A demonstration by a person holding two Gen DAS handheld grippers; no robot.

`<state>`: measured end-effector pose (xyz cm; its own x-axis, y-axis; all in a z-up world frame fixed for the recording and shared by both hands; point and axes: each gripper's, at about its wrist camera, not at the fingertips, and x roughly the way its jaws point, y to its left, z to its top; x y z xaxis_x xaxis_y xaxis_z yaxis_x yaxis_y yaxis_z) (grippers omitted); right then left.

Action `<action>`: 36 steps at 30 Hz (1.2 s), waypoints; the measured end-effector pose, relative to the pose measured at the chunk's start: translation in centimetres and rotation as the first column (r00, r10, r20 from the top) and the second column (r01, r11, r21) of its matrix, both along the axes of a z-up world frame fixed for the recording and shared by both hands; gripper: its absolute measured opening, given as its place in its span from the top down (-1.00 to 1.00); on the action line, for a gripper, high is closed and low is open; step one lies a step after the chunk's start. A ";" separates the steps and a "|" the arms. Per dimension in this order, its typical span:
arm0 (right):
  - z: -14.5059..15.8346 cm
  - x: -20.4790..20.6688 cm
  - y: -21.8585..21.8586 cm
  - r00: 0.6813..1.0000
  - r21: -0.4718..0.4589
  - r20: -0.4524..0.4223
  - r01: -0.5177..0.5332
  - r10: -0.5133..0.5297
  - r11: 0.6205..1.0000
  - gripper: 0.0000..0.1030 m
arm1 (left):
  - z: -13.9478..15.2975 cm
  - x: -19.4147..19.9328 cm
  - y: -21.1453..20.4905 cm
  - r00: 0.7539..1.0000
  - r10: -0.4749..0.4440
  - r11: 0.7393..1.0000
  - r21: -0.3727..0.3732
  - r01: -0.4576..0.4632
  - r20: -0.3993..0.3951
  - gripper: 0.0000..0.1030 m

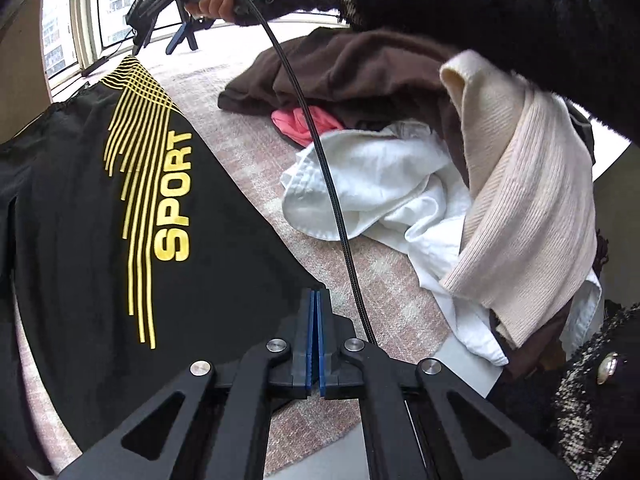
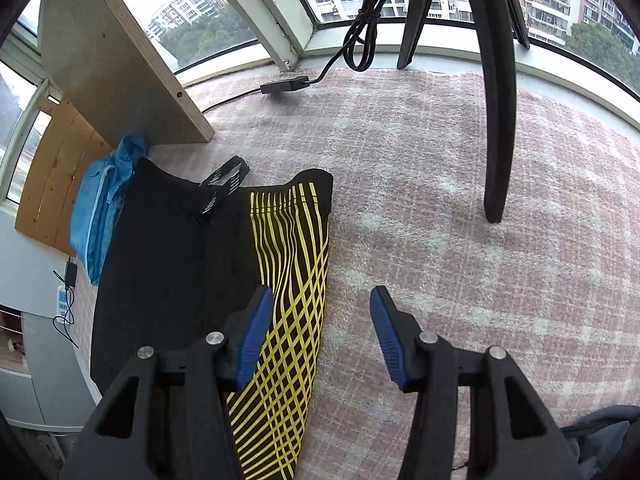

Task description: Fold clothes

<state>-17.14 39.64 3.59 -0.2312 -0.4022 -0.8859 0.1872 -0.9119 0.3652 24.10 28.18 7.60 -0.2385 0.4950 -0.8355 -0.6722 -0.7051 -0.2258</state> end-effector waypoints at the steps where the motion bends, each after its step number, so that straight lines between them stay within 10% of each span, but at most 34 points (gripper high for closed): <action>1: -0.4 -0.4 -0.4 1.000 -0.004 0.002 0.001 -0.001 1.000 0.03 | 0.8 -0.1 -0.8 1.000 0.020 1.000 0.022 -0.020 -0.001 0.99; 4: -1.6 -1.3 -1.7 1.000 -0.002 0.009 0.003 -0.003 1.000 0.03 | 2.4 -0.4 -3.0 0.996 0.086 0.993 0.081 -0.086 0.003 0.99; 7: -2.2 -1.5 -2.8 1.000 0.013 0.010 0.000 0.000 1.000 0.76 | 3.5 -0.8 -5.1 0.989 0.145 0.981 0.128 -0.146 0.017 0.99; 10: -1.6 -1.2 -3.4 1.000 0.028 -0.012 0.002 -0.001 1.000 0.92 | 3.8 -1.0 -7.1 0.981 0.191 0.966 0.169 -0.195 0.038 0.99; 19: 5.3 -1.1 -5.9 0.991 -0.025 -0.096 0.087 -0.089 0.996 0.95 | 6.6 -1.1 -14.2 0.943 0.333 0.909 0.262 -0.325 0.014 0.99; 25: 10.8 -2.7 -14.6 0.983 0.019 -0.175 0.051 -0.047 0.999 0.95 | 7.3 -1.1 -23.5 0.872 0.490 0.842 0.263 -0.471 -0.010 0.99; 30: 9.8 -4.0 -24.7 0.988 0.054 -0.151 0.041 -0.033 0.998 0.95 | 4.9 -1.3 -32.8 0.802 0.597 0.772 0.253 -0.583 0.028 0.99; 36: 4.2 -6.3 -35.9 0.993 0.217 -0.112 0.059 -0.035 0.974 0.95 | 0.0 -4.1 -40.7 0.774 0.624 0.742 0.228 -0.631 0.110 0.99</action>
